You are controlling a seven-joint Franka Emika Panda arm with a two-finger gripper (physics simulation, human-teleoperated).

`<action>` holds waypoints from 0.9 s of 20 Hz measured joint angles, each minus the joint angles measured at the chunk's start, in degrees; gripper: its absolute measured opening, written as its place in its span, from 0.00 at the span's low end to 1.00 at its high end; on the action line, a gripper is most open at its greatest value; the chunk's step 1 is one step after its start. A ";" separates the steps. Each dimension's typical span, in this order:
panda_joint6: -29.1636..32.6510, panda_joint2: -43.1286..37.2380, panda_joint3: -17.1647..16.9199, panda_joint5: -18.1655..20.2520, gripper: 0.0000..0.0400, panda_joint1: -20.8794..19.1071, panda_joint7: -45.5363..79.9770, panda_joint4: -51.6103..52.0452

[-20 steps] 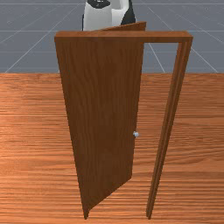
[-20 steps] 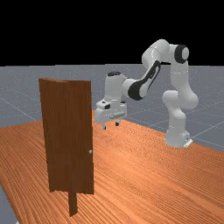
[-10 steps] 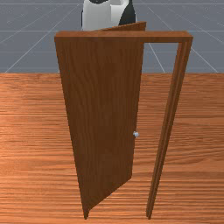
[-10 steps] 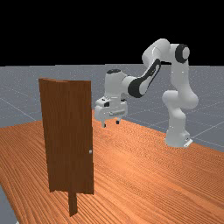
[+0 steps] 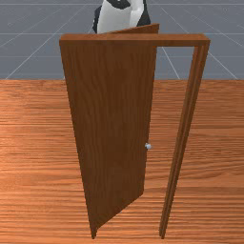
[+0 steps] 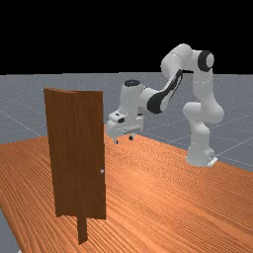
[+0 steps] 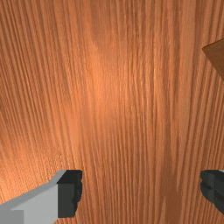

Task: Close the door

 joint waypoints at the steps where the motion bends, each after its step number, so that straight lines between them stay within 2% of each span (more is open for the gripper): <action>1: -1.08 -0.24 0.07 -1.27 1.00 0.27 0.81 0.25; 2: -3.25 -1.20 0.42 -0.65 1.00 0.13 -0.22 1.17; 3: -8.08 -2.74 0.89 1.66 1.00 -0.20 -2.96 4.19; 4: -9.54 -3.23 2.10 3.58 1.00 0.24 0.48 6.04; 7: -11.67 -1.15 7.32 5.82 1.00 6.29 10.51 9.38; 9: -12.08 -0.36 8.86 6.25 1.00 9.08 12.27 10.39; 10: -11.27 -0.49 9.25 8.87 1.00 9.26 10.89 10.08; 11: -10.36 -1.17 9.07 15.96 1.00 8.49 4.58 8.80; 12: -11.14 -1.65 8.05 21.05 1.00 7.39 -1.65 8.04; 14: -18.48 1.10 3.09 26.80 1.00 2.12 -17.34 12.48; 15: -20.85 4.92 0.49 26.55 1.00 -3.43 -25.38 18.85; 16: -20.74 10.16 -1.96 24.06 1.00 -9.44 -32.68 26.80; 17: -12.39 7.25 -4.99 16.62 1.00 -10.79 -29.79 20.45; 18: -24.08 23.13 -5.35 22.71 1.00 -21.10 -41.81 46.01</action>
